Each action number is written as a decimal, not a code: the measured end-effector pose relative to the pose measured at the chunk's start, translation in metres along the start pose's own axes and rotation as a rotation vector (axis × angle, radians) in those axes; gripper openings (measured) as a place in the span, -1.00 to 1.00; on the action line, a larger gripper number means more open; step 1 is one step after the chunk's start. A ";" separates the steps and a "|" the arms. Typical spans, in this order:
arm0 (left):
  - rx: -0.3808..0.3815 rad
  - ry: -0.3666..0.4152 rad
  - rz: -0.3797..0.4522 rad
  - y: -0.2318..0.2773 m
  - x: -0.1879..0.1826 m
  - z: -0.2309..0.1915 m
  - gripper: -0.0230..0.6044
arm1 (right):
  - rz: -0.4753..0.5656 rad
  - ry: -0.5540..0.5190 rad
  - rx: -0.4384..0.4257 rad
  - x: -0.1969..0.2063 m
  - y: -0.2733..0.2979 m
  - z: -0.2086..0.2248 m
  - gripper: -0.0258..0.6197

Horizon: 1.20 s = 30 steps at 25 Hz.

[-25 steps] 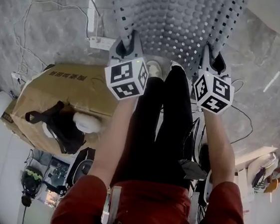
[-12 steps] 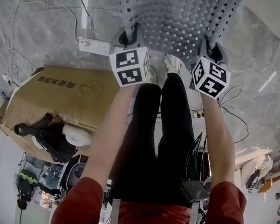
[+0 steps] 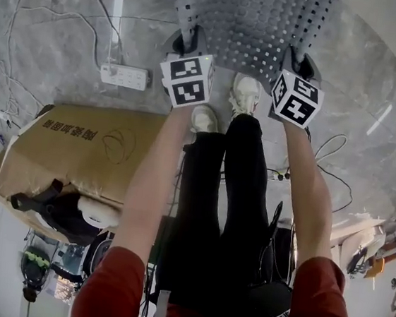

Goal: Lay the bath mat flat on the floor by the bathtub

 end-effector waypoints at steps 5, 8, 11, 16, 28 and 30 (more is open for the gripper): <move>0.001 0.027 -0.001 0.043 0.011 -0.005 -0.75 | -0.007 0.012 0.012 0.013 0.038 0.006 -0.58; 0.006 0.044 -0.002 0.063 0.017 -0.009 -0.75 | -0.010 0.004 0.018 0.018 0.059 0.006 -0.57; 0.000 0.052 -0.005 0.084 0.024 -0.015 -0.75 | -0.011 -0.010 0.020 0.022 0.080 0.005 -0.57; -0.007 0.066 -0.009 0.113 0.035 -0.025 -0.75 | -0.024 0.001 0.026 0.033 0.110 0.002 -0.55; -0.047 0.112 -0.055 0.159 0.060 -0.043 -0.74 | -0.065 0.006 0.044 0.064 0.155 0.011 -0.50; -0.052 0.130 -0.074 0.163 0.062 -0.048 -0.68 | -0.076 0.010 0.045 0.068 0.159 0.013 -0.48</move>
Point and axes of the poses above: the fingertips, and each gripper's own axes: y forward along the fingers, z to its right, x out of its underside, the point moved 4 cm from there along -y, backward along the fingers, and after that the axes turned 6 degrees about x, right-handed, at the moved point
